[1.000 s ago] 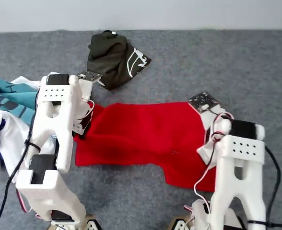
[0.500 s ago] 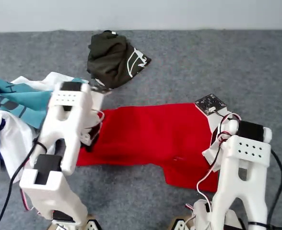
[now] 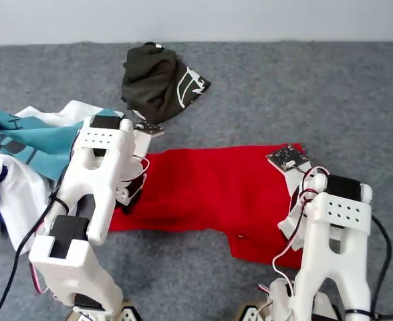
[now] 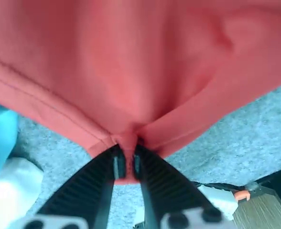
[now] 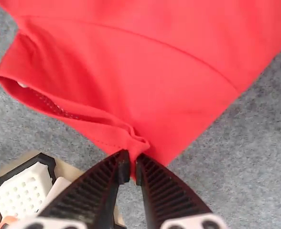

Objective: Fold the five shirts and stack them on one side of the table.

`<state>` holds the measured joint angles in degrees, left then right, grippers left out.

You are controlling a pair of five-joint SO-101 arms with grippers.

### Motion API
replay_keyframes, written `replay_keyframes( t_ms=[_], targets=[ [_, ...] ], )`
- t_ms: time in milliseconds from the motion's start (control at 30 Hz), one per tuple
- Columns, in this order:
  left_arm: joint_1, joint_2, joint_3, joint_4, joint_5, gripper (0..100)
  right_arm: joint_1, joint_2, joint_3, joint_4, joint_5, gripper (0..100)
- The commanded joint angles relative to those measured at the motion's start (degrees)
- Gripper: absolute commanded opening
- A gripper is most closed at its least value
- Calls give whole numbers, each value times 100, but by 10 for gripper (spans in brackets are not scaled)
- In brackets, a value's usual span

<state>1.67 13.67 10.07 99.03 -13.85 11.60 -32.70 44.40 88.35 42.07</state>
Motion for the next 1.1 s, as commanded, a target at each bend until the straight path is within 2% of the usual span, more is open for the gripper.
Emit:
replay_keyframes(
  t_ms=[0,133,267,433,567,733,967,1067],
  targets=[
    [35,-325,4,149,-70,19,101,-171,-18,136,18,75],
    [9,-334,13,158,-53,75,66,-180,-18,435,44,175],
    [-176,-334,13,158,-79,105,66,-303,-35,549,44,179],
    [-475,-343,-31,158,-97,105,110,-1218,-273,374,0,180],
    [-844,-343,-207,158,-466,103,119,-1604,-343,-497,-695,180],
    [-1327,-334,-268,158,-1011,103,75,-989,-18,-2176,-1662,180],
    [-1380,-334,-259,158,-1635,103,110,857,35,-3899,-1925,180],
    [-1380,-334,-259,158,-1670,103,101,1402,35,-4418,-1925,179]
  ],
)
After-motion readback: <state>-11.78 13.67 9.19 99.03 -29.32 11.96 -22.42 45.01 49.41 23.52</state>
